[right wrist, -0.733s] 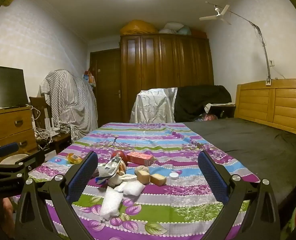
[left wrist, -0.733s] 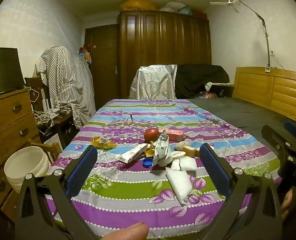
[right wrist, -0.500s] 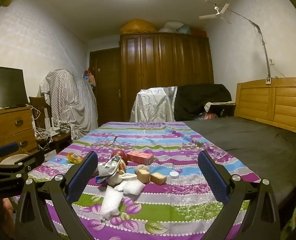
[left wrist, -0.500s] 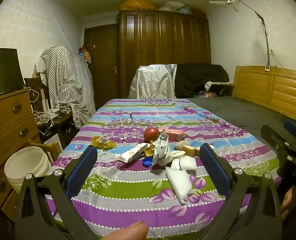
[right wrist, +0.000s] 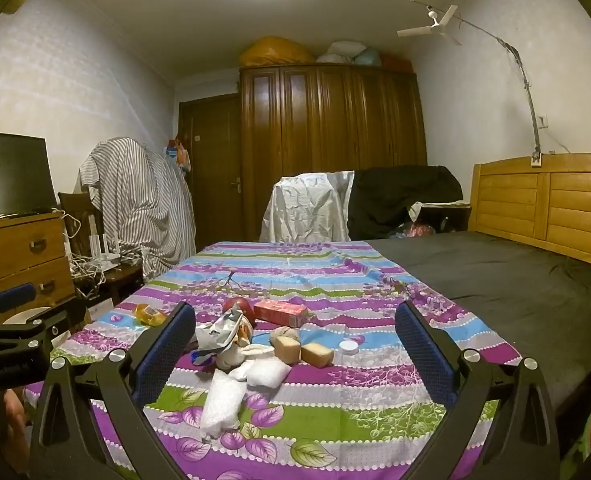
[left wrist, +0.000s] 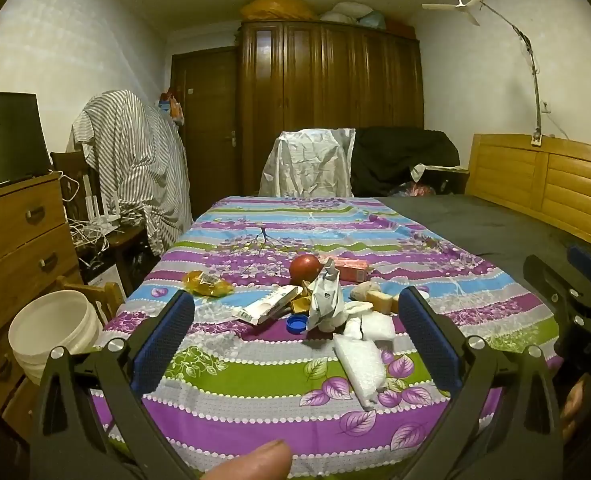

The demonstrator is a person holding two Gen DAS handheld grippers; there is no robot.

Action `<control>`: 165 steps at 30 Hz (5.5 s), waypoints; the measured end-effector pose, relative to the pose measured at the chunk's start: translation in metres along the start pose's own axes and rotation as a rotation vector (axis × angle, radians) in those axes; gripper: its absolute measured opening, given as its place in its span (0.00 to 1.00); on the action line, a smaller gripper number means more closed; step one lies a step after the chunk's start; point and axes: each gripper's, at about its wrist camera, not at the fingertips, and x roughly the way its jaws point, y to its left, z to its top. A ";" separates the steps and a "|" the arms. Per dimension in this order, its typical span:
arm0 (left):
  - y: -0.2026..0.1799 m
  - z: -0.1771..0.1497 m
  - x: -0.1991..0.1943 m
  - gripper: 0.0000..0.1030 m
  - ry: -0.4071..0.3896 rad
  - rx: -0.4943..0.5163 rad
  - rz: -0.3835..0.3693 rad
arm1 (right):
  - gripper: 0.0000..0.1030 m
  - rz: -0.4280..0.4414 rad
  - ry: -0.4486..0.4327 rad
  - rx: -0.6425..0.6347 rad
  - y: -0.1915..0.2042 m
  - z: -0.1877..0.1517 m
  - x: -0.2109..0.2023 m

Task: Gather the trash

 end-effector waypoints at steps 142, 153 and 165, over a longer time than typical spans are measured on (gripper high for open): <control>0.108 -0.062 0.274 0.67 0.667 -0.031 -0.175 | 0.49 0.404 0.706 0.128 0.065 -0.151 0.234; 0.094 -0.050 0.285 0.87 0.660 0.081 -0.090 | 0.50 0.381 0.770 0.115 0.070 -0.154 0.242; 0.078 -0.070 0.294 0.53 0.692 0.115 -0.099 | 0.49 0.359 0.754 0.105 0.072 -0.158 0.241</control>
